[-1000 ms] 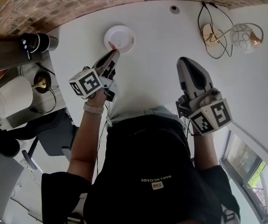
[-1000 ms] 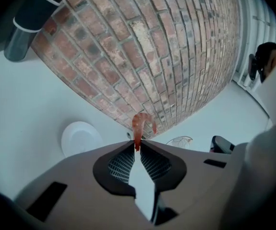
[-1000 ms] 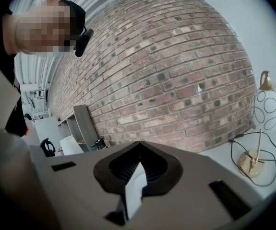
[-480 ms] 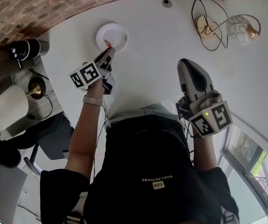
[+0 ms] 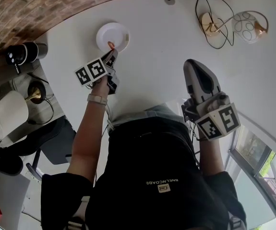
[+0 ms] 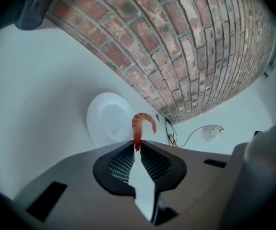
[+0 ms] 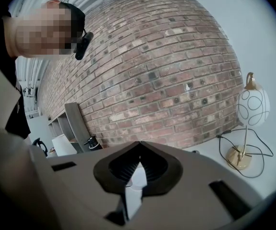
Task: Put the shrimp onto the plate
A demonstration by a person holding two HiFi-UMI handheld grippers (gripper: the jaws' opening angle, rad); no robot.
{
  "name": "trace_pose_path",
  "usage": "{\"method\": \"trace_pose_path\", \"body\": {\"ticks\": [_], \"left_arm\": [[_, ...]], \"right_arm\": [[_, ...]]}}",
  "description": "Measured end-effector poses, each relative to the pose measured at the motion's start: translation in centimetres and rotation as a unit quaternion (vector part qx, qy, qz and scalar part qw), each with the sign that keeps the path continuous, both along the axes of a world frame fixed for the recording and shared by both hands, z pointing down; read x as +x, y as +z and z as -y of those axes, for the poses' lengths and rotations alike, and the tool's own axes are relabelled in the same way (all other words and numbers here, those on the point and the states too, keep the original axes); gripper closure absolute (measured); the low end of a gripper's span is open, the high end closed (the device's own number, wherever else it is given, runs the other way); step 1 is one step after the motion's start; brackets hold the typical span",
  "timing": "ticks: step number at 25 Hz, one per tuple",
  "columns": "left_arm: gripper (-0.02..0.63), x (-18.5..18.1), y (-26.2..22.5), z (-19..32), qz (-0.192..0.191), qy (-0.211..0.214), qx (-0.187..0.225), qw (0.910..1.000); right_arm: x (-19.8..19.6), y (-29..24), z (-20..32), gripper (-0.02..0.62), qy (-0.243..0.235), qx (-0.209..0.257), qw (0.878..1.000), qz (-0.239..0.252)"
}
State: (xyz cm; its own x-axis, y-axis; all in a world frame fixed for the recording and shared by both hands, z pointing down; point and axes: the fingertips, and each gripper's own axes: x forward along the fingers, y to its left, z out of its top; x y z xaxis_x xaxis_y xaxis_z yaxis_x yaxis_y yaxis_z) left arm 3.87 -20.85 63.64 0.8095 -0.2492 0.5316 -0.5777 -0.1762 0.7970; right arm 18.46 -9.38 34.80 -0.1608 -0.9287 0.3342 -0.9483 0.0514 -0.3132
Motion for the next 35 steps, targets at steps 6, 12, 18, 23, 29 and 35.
{"method": "trace_pose_path", "body": {"ticks": [6, 12, 18, 23, 29, 35], "left_arm": [[0.568, -0.5, 1.9, -0.5, 0.035, 0.005, -0.025, 0.9991], [0.568, -0.5, 2.8, -0.4, 0.039, -0.001, -0.037, 0.9986], [0.568, -0.6, 3.6, -0.4, 0.056, 0.004, -0.042, 0.9975], [0.568, -0.8, 4.0, -0.4, 0.069, 0.004, -0.044, 0.9966], [0.568, -0.6, 4.2, -0.4, 0.069, 0.006, -0.048, 0.9965], [0.568, -0.4, 4.2, -0.3, 0.069, 0.007, -0.047, 0.9965]], "right_arm": [[0.3, 0.2, -0.1, 0.592, 0.003, -0.002, 1.0, 0.001], [0.6, 0.4, -0.1, 0.592, 0.007, -0.004, 1.0, 0.001], [0.9, 0.4, -0.1, 0.592, 0.01, -0.004, 1.0, 0.001], [1.0, 0.4, -0.2, 0.592, 0.011, -0.004, 1.0, 0.002], [1.3, 0.4, -0.4, 0.592, 0.015, -0.003, 1.0, 0.001], [1.7, 0.3, -0.5, 0.592, 0.02, -0.002, 1.0, 0.0]]}}
